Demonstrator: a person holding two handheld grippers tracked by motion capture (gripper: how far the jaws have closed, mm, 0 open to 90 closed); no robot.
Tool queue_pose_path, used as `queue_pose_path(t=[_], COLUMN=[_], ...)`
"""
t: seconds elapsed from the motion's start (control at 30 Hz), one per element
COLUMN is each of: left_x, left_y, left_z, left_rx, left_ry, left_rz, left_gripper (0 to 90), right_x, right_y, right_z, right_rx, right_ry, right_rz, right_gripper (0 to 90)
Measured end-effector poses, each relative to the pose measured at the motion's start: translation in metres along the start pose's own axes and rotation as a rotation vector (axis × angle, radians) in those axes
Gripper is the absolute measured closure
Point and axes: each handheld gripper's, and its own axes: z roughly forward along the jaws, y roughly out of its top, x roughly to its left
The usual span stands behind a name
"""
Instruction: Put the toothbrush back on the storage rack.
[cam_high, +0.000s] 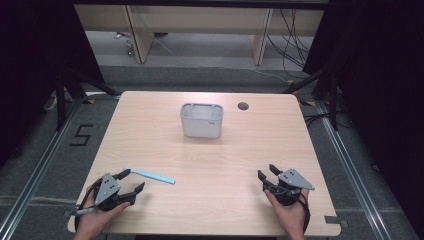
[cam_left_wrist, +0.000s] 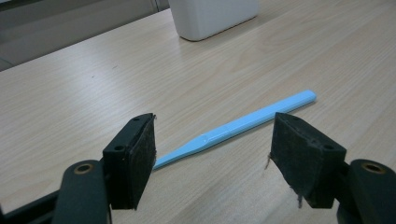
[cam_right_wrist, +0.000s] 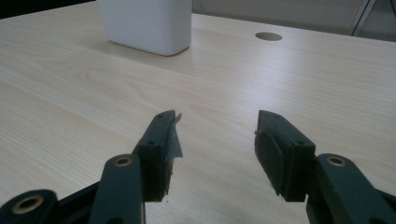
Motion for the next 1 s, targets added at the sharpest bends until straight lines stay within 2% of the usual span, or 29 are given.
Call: queue_pose_path(t=[0.03,0.1,0.17,0.23,0.27,0.3,0.33,0.37,0.53,0.73,0.8,0.83,0.87,0.97,1.0], left_x=[0.001,0.001,0.003,0.006,0.006,0.010,0.010,0.015,0.026,0.035,0.039,0.039,0.042,0.044,0.044], left_y=[0.000,0.003,0.009,0.015,0.017,0.021,0.021,0.027,0.043,0.053,0.057,0.057,0.059,0.065,0.065], left_z=[0.000,0.000,-0.001,0.000,-0.001,-0.001,-0.001,0.002,0.005,0.012,0.013,0.016,0.017,0.024,0.024], left_rx=[0.008,0.004,0.015,0.020,0.042,0.047,0.047,0.052,0.121,0.193,0.247,0.252,0.276,0.328,0.328], left_ry=[0.000,-0.009,-0.014,-0.025,-0.020,-0.024,-0.024,-0.055,-0.099,-0.160,-0.190,-0.207,-0.223,-0.279,-0.279], left_rz=[0.008,0.019,0.039,0.049,0.032,0.058,0.058,0.069,0.139,0.191,0.232,0.228,0.255,0.299,0.299], left_gripper=[30.3,30.5,31.1,31.3,31.4,31.5,31.4,31.5,32.1,33.4,34.7,35.7,36.7,39.4,40.2], right_x=[0.000,0.002,0.000,0.000,0.000,0.000,0.000,0.000,0.000,0.001,0.001,0.001,0.001,0.000,0.000], right_y=[0.000,0.000,0.000,0.000,0.000,0.000,0.000,0.000,0.001,0.001,0.000,0.000,0.000,0.001,0.001], right_z=[0.000,0.000,0.001,0.001,0.000,0.000,0.001,0.001,0.000,0.001,0.002,0.002,0.003,0.002,0.003], right_rx=[0.004,0.007,0.001,0.001,0.006,0.007,0.003,0.000,0.015,0.021,0.005,0.013,0.006,0.008,0.009], right_ry=[-0.011,-0.007,-0.009,-0.003,0.008,0.009,0.007,0.004,0.007,0.010,0.003,-0.001,0.014,0.003,0.010], right_rz=[-0.002,0.023,0.002,0.012,0.013,0.012,0.012,0.010,0.011,0.006,-0.001,0.006,0.010,-0.009,-0.001], right_gripper=[49.2,49.1,48.6,48.3,48.2,48.0,47.9,47.9,47.7,47.7,47.6,47.6,47.6,47.6,47.6])
